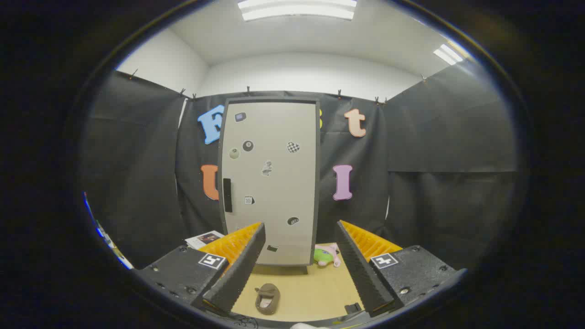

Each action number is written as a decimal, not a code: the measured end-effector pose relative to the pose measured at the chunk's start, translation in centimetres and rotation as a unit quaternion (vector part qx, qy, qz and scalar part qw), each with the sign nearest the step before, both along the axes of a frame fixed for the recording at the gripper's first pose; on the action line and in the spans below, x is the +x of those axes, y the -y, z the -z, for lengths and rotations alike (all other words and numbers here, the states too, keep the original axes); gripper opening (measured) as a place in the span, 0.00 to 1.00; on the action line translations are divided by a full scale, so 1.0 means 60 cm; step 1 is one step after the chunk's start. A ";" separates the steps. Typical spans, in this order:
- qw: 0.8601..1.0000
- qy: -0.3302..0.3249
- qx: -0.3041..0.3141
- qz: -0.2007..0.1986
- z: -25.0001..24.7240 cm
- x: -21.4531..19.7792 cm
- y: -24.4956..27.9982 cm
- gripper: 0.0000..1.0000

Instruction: Open the shoe cabinet door, grab the shoes and put them into the shoe cabinet, then close the shoe cabinet door.

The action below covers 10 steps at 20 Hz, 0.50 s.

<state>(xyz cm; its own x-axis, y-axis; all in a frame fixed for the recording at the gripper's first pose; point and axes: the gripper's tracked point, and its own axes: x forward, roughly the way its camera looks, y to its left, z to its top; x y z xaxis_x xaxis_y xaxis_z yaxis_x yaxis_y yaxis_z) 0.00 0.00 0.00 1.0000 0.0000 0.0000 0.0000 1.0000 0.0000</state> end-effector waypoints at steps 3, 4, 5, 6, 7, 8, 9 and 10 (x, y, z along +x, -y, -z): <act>1.000 0.001 0.002 -0.009 -0.001 -0.011 -0.017 1.00; 1.000 0.000 0.000 -0.009 -0.002 -0.013 -0.022 1.00; 1.000 0.001 -0.002 -0.010 -0.002 -0.018 -0.022 1.00; 1.000 0.002 -0.004 -0.010 0.000 -0.020 -0.024 1.00; 1.000 0.002 -0.003 -0.011 -0.001 -0.022 -0.026 1.00; 1.000 0.000 -0.001 -0.012 0.002 -0.020 -0.029 1.00; 1.000 -0.001 0.002 -0.012 0.002 -0.022 -0.031 1.00; 1.000 -0.003 0.003 -0.011 0.002 -0.022 -0.032 1.00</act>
<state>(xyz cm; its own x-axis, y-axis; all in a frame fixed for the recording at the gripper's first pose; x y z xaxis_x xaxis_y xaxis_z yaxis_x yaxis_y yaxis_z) -1.31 1.89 -0.15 0.9997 0.0224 -0.0051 -0.0224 0.9997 0.0054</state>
